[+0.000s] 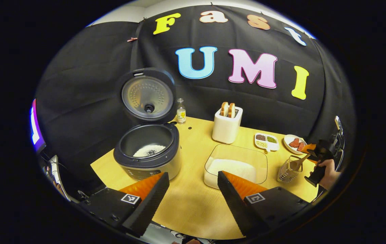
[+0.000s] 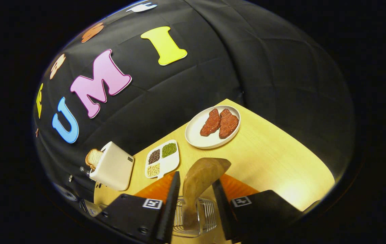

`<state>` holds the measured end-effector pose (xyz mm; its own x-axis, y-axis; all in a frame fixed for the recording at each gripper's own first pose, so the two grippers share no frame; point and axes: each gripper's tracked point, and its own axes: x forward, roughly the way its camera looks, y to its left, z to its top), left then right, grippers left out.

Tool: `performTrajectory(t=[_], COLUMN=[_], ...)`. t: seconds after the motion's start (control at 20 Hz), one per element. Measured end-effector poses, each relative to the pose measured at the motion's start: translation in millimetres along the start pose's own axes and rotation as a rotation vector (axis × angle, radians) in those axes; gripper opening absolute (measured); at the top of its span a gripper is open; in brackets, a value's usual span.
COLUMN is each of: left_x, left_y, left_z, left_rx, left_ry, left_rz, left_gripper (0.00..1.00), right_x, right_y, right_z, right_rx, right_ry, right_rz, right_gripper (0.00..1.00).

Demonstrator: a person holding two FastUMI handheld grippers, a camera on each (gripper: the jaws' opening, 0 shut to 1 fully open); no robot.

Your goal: Close the left gripper, press the button to open the rice cooker; take a wooden spoon from the chopstick holder with the right hand, scoop a spoonful of rice and pour it into the rice cooker, then put the wooden spoon back into the chopstick holder.

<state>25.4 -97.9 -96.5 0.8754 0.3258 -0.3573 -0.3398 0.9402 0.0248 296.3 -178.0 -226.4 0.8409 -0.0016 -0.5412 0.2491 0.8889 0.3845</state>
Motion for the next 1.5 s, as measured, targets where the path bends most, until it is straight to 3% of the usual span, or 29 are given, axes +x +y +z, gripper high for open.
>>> performTrajectory(t=[0.05,0.1,0.2,0.25,0.6,0.7,1.0,1.15,1.35,1.4,1.5], left_x=[1,1,-1,-4,-3,-8,2,3,8,10,13], left_y=[-5,-10,-17,-21,-3,2,41,57,80,85,98], left_z=[-1,-5,-3,2,14,23,19,12,-2,-6,-12], left_rx=[0.005,0.008,-0.021,-0.053,-0.151,-0.16,-0.053,-0.047,-0.06,-0.068,-0.091], left_ry=[0.003,0.009,0.018,0.012,0.0,-0.024,-0.06,-0.054,-0.034,-0.028,-0.015], left_rz=[-0.012,-0.022,-0.046,-0.068,-0.103,-0.151,-0.197,-0.233,-0.26,-0.262,-0.272], left_gripper=[0.98,0.98,0.98,0.98,0.97,0.95,0.95,0.96,0.95,0.95,0.95], right_x=[-2,-5,-15,-13,-50,-66,-102,-114,-129,-131,-133], right_y=[1,3,16,16,43,59,105,119,162,175,203], right_z=[3,7,10,6,30,40,41,47,31,25,9], right_rx=[0.006,0.018,0.056,0.05,-0.008,-0.038,-0.155,-0.168,-0.176,-0.183,-0.202], right_ry=[-0.007,-0.009,0.011,0.007,-0.073,-0.116,-0.189,-0.241,-0.231,-0.23,-0.22], right_rz=[-0.002,-0.001,0.041,0.042,0.085,0.101,0.106,0.072,0.12,0.135,0.174], right_gripper=[0.51,0.27,0.27,0.19,0.2,0.21,0.21,0.2,0.2,0.15,0.2])
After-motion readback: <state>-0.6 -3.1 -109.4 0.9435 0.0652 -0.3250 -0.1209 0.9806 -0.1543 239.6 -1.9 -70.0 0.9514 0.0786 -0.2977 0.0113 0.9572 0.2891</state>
